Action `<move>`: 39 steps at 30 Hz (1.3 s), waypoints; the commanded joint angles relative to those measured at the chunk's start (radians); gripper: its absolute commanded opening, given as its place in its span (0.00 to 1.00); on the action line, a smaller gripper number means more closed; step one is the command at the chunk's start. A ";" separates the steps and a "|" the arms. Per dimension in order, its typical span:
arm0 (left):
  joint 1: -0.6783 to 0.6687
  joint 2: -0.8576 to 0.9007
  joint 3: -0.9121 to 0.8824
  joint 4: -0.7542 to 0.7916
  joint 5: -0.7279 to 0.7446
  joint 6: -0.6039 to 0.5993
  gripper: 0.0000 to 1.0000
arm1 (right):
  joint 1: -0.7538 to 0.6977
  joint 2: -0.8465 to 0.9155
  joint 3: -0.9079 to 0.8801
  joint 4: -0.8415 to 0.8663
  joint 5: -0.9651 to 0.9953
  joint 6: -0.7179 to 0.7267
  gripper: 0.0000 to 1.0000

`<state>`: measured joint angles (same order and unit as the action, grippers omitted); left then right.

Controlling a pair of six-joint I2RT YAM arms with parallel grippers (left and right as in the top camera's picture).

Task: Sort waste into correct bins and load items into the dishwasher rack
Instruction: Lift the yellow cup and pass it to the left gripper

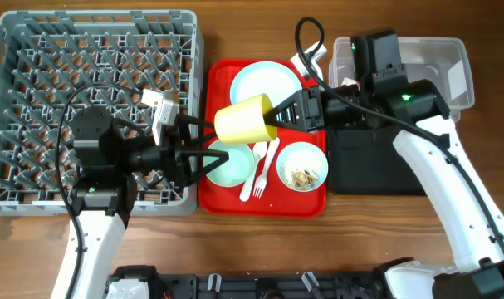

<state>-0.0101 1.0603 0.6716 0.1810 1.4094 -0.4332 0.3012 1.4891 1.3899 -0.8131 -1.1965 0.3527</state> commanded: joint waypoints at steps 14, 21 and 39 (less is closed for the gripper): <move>0.005 0.000 0.009 0.201 0.028 -0.191 1.00 | 0.048 0.011 0.006 0.008 -0.030 -0.002 0.04; -0.042 0.000 0.009 0.202 -0.021 -0.208 1.00 | 0.052 0.011 0.006 0.010 -0.030 0.008 0.04; -0.130 0.000 0.009 0.310 -0.106 -0.212 0.91 | 0.052 0.011 0.006 0.009 -0.030 0.014 0.04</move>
<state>-0.1360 1.0607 0.6720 0.4797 1.3205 -0.6415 0.3466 1.4891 1.3899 -0.8097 -1.2118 0.3653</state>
